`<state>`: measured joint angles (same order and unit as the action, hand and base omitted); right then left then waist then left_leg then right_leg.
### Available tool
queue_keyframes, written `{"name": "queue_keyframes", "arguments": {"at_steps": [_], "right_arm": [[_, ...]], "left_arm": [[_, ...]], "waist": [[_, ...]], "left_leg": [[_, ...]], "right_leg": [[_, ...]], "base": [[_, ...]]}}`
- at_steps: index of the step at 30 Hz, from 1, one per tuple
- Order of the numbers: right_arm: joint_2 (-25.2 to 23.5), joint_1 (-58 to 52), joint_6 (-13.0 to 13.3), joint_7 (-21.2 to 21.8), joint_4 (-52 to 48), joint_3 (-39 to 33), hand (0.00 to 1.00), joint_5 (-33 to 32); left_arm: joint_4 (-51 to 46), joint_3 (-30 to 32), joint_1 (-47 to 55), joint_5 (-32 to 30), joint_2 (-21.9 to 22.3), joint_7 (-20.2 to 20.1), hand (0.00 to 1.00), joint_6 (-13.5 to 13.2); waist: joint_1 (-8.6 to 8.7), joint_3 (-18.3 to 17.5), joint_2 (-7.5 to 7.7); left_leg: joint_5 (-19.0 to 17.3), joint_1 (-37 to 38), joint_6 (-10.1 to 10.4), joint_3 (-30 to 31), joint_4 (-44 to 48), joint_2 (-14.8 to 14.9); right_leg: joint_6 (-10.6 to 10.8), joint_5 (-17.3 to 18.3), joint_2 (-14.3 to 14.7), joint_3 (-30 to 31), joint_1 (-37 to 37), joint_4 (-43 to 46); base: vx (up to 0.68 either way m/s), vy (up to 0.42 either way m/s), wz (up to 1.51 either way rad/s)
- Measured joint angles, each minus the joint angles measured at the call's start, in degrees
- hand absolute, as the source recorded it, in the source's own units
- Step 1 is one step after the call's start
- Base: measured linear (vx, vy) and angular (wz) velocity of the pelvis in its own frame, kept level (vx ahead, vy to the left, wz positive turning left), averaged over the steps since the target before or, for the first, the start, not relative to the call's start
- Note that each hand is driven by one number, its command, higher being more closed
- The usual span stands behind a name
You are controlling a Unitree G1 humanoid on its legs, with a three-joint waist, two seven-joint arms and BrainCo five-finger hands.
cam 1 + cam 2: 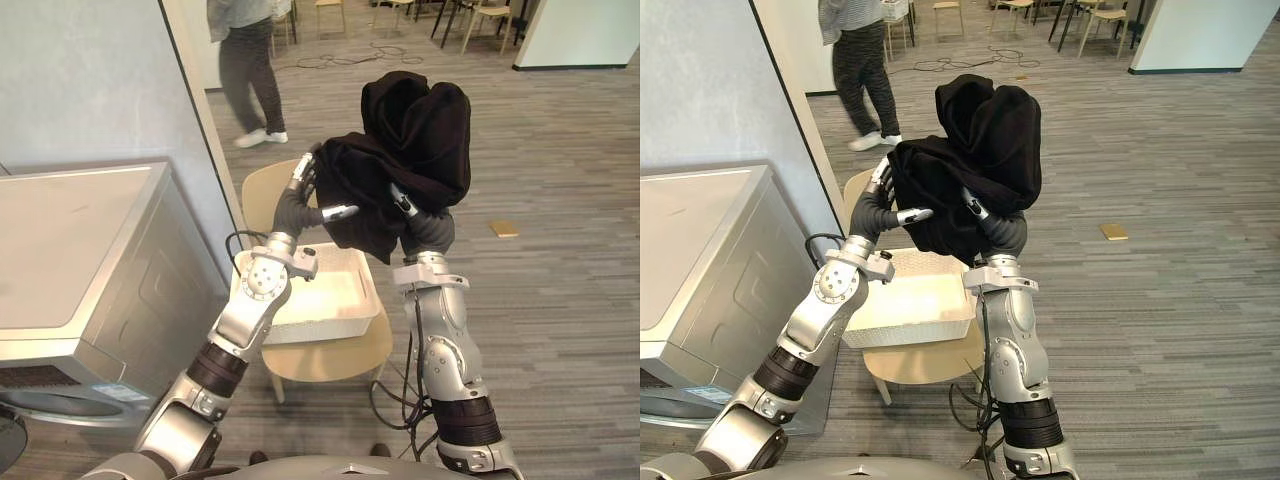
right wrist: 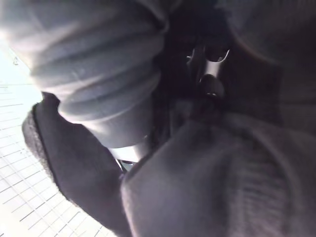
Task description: Pick up the laundry basket with both hands and put the clothes into the washing machine.
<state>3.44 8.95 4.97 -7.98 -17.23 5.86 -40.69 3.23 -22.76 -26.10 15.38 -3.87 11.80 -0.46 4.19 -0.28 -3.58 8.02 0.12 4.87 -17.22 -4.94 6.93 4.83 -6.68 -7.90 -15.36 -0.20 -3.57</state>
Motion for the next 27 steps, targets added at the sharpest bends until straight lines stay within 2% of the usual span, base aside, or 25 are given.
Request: {"name": "queue_keyframes", "arguments": {"at_steps": [2,9,18,19,27], "right_arm": [[0.0,-0.3,0.0,0.1,-0.1,1.0,1.00,-0.3],[0.0,-2.1,0.5,0.5,-0.3,2.2,1.00,-1.9],[0.6,-2.4,1.6,0.3,-1.8,2.5,1.00,-2.9],[0.6,-2.7,1.6,0.3,-2.4,2.5,1.00,-2.9],[0.7,-3.3,4.8,-0.9,-3.9,2.3,1.00,-4.7]], "left_arm": [[0.5,-0.3,-0.2,0.8,0.0,0.1,0.00,0.0],[2.8,-3.2,-2.2,2.2,-0.3,0.0,0.00,0.0],[5.4,-6.8,-4.2,2.5,-0.5,-1.3,0.00,0.0],[5.5,-7.1,-4.2,2.5,-0.5,-1.6,1.00,0.0],[7.6,-11.4,-5.9,2.5,-0.6,-3.9,1.00,0.3]], "waist": [[0.68,-0.1,0.04],[0.93,-1.7,0.65],[1.31,-1.9,1.04],[1.29,-1.9,1.05],[1.87,-3.0,1.49]], "left_leg": [[-0.1,0.0,0.1,-0.2,0.0,0.0],[-0.4,-0.1,0.0,-1.3,0.0,0.0],[-0.4,0.0,-0.1,-1.6,0.0,0.0],[-0.4,0.0,-0.1,-1.6,0.0,0.0],[-0.4,0.0,-0.2,-1.5,0.0,-0.1]], "right_leg": [[0.0,0.0,0.0,0.3,-0.2,0.0],[0.0,-0.1,0.0,1.3,-1.1,0.2],[0.1,-0.2,0.0,1.8,-1.3,0.2],[0.1,-0.2,0.0,1.7,-1.3,0.2],[0.1,-0.2,0.0,1.6,-1.2,0.3]], "base": [[0.00,-0.005,-0.06],[0.01,-0.008,-0.08],[0.00,-0.002,-0.01],[0.00,0.000,0.00],[0.00,0.000,0.00]]}}
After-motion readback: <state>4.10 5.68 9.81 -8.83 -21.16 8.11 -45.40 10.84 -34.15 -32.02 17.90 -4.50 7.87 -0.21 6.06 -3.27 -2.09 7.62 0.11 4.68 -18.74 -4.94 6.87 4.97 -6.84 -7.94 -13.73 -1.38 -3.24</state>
